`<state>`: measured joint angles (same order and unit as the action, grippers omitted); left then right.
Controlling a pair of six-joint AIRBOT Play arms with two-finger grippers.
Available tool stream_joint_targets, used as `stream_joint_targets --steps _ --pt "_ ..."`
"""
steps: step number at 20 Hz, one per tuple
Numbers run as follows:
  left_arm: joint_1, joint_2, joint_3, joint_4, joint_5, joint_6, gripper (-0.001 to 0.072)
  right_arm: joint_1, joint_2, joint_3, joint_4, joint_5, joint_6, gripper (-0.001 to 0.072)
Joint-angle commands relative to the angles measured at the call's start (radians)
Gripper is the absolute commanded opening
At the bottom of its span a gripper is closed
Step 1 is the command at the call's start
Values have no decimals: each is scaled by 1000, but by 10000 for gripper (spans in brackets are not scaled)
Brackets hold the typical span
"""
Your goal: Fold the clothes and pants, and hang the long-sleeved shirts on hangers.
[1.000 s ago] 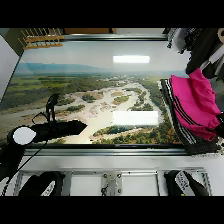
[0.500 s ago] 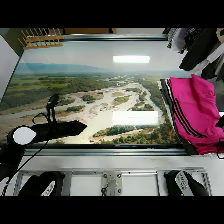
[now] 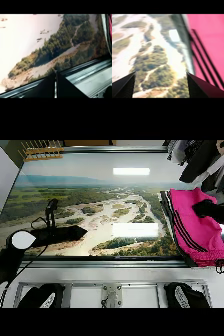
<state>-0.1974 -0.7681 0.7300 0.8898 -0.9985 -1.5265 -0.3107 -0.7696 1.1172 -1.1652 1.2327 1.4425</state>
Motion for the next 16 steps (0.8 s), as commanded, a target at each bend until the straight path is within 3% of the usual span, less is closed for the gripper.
stream_joint_targets --steps 1,2,4,16 --pt "0 -119 131 0 -11 54 5 189 -33 3 40 -36 -33 638" --pt "0 -154 167 0 -19 62 6 214 -45 3 40 -35 -33 452" --pt "0 -196 216 0 -22 63 6 238 -56 3 41 -36 -32 15" --pt "0 -235 269 -1 -22 60 6 240 -59 3 43 -21 -33 28"
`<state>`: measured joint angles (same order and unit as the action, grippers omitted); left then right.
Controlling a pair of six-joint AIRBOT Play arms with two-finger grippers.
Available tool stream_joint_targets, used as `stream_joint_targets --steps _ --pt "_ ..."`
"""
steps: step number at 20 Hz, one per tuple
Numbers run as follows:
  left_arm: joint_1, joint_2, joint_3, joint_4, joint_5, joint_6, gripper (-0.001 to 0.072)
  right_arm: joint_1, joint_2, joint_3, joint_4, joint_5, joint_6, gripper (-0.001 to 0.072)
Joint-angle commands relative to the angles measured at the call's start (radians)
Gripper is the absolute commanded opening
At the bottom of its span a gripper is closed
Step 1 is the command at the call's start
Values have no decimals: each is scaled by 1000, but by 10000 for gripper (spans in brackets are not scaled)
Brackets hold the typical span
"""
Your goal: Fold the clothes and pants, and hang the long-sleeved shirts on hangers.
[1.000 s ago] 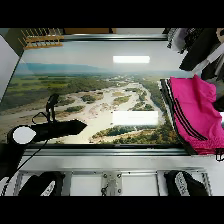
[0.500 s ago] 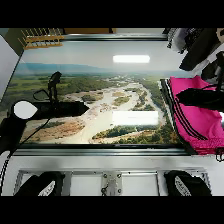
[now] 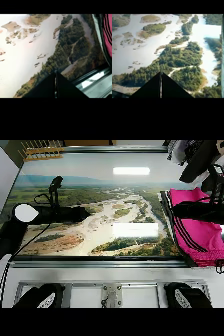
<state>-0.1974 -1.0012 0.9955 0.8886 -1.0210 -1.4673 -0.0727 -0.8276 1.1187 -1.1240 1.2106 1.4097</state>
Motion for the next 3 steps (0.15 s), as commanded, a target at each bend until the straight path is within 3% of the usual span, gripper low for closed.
stream_joint_targets --steps 1,3 --pt "0 -2 3 0 1 1 6 2 -1 1 2 0 0 28" --pt "0 -2 3 0 1 1 5 2 -1 1 3 0 0 28"
